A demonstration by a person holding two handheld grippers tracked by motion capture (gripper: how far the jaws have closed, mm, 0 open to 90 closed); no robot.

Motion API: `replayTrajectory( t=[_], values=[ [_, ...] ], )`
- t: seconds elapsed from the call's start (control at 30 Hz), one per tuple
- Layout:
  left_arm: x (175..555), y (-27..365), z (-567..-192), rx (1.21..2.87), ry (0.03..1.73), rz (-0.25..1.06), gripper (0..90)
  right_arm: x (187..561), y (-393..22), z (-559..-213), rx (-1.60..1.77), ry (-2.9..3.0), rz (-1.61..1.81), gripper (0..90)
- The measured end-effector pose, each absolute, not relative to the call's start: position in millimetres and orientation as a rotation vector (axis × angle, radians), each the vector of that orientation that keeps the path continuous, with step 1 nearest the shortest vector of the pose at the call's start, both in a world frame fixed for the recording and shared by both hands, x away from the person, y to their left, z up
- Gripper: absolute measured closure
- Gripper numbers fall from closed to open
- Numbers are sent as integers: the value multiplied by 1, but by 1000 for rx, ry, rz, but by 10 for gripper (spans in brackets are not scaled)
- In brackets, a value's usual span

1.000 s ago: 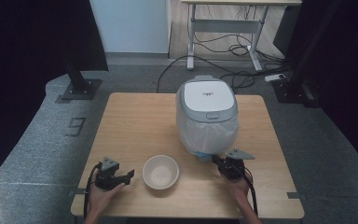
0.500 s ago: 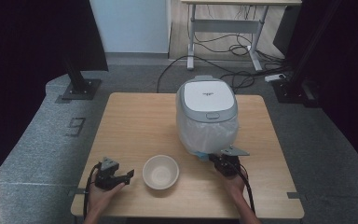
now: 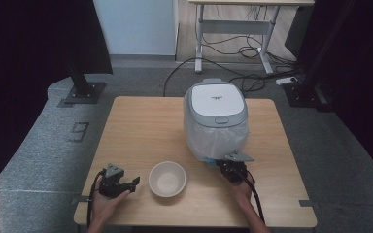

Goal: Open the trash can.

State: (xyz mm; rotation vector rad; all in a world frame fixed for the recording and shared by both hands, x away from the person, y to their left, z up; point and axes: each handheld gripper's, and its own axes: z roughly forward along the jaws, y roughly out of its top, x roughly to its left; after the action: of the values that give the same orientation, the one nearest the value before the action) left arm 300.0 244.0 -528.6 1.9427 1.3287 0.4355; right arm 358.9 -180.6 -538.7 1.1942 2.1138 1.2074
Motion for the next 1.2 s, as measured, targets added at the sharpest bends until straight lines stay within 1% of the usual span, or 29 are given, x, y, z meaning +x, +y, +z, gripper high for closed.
replayTrajectory(
  t=[1.2],
  values=[
    [299,244,-528,1926,1330,415,263,362,-182,-548,1271,2155,1192,895]
  ],
)
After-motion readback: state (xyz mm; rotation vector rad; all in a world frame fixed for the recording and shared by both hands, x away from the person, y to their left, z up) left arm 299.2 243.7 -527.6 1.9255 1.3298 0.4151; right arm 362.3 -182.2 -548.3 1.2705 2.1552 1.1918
